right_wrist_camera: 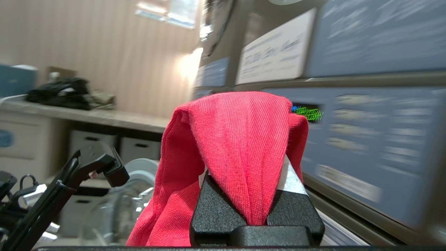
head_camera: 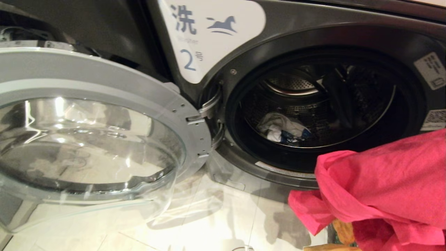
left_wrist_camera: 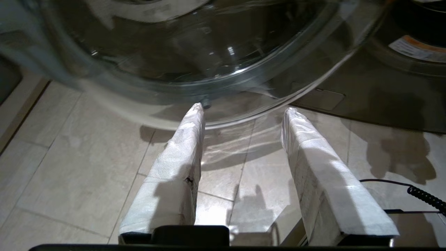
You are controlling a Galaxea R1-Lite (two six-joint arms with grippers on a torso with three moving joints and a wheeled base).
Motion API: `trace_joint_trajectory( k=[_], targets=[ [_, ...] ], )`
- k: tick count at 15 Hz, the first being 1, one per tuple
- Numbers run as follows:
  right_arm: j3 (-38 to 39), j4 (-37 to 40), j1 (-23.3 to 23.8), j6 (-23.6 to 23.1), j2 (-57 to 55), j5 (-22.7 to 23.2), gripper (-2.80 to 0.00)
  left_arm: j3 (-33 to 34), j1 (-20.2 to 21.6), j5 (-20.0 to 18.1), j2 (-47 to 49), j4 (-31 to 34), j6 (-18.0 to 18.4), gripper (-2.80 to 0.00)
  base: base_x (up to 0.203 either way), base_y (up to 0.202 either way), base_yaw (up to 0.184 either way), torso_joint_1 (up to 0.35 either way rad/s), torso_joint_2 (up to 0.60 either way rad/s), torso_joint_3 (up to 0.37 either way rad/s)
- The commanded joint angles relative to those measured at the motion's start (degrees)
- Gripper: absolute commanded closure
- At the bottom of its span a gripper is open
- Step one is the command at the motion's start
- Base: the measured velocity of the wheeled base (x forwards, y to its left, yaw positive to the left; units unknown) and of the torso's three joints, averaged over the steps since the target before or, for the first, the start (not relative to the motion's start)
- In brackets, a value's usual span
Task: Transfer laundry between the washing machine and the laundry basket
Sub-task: Pick a cloth and place it into the basket
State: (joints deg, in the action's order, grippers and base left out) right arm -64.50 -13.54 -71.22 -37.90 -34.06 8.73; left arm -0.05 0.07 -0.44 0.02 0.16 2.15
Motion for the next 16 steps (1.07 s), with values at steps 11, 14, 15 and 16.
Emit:
trace_joint_trajectory(
  k=[11, 14, 15, 16],
  targets=[
    [-2.1, 0.0, 0.9, 0.3, -3.9, -13.0, 0.0, 0.0, 0.0, 0.0, 0.0, 0.0, 0.1, 0.0, -0.001, 0.006, -0.139, 0.0, 0.0, 0.003],
    [-4.2, 0.3, 2.2, 3.9, -6.7, -27.9, 0.0, 0.0, 0.0, 0.0, 0.0, 0.0, 0.0, 0.0, 0.0, 0.0, 0.0, 0.0, 0.0, 0.0],
    [-5.1, 0.4, 3.1, 4.7, -7.8, -33.7, 0.0, 0.0, 0.0, 0.0, 0.0, 0.0, 0.0, 0.0, 0.0, 0.0, 0.0, 0.0, 0.0, 0.0],
    [-5.8, 0.5, 3.8, 6.0, -8.8, -38.8, 0.0, 0.0, 0.0, 0.0, 0.0, 0.0, 0.1, 0.0, 0.0, 0.0, 0.0, 0.0, 0.0, 0.0]
  ],
)
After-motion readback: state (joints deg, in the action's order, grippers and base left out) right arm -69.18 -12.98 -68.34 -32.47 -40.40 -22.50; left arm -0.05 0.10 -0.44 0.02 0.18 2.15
